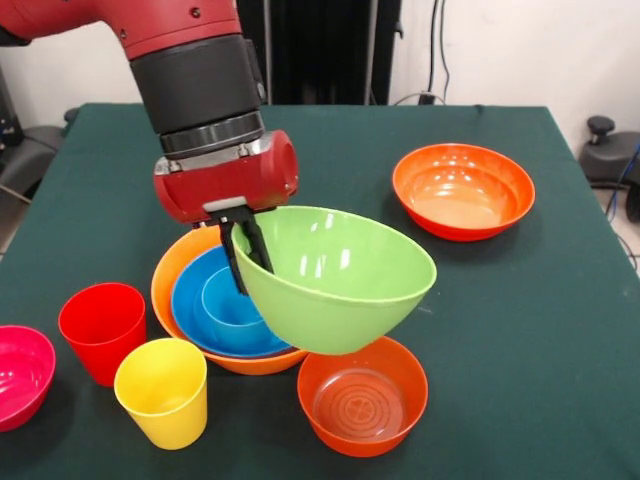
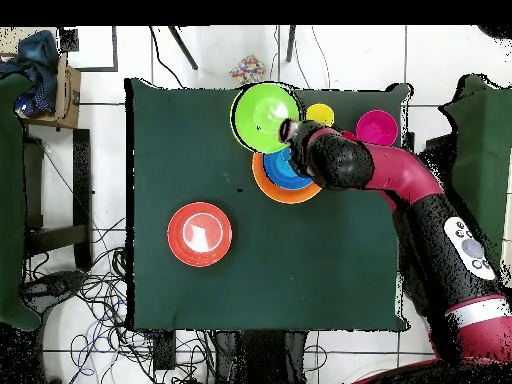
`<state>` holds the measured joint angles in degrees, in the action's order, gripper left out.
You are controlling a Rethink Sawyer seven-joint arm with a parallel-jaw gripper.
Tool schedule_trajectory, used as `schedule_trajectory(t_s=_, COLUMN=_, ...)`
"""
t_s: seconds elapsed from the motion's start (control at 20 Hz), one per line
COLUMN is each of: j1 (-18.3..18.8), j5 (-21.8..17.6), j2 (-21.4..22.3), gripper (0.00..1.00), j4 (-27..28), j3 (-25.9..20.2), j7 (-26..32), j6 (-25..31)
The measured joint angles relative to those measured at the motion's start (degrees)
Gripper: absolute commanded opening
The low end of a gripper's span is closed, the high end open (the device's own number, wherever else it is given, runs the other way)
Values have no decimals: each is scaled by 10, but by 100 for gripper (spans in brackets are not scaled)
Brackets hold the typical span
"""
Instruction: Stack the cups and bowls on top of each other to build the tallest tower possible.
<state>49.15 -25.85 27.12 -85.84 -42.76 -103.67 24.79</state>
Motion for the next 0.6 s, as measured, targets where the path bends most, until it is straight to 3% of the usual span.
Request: schedule_trajectory(t_s=0.6, j1=6, j5=-40, j2=1, gripper=0, j4=-32, j3=-7, j7=0, j6=-32)
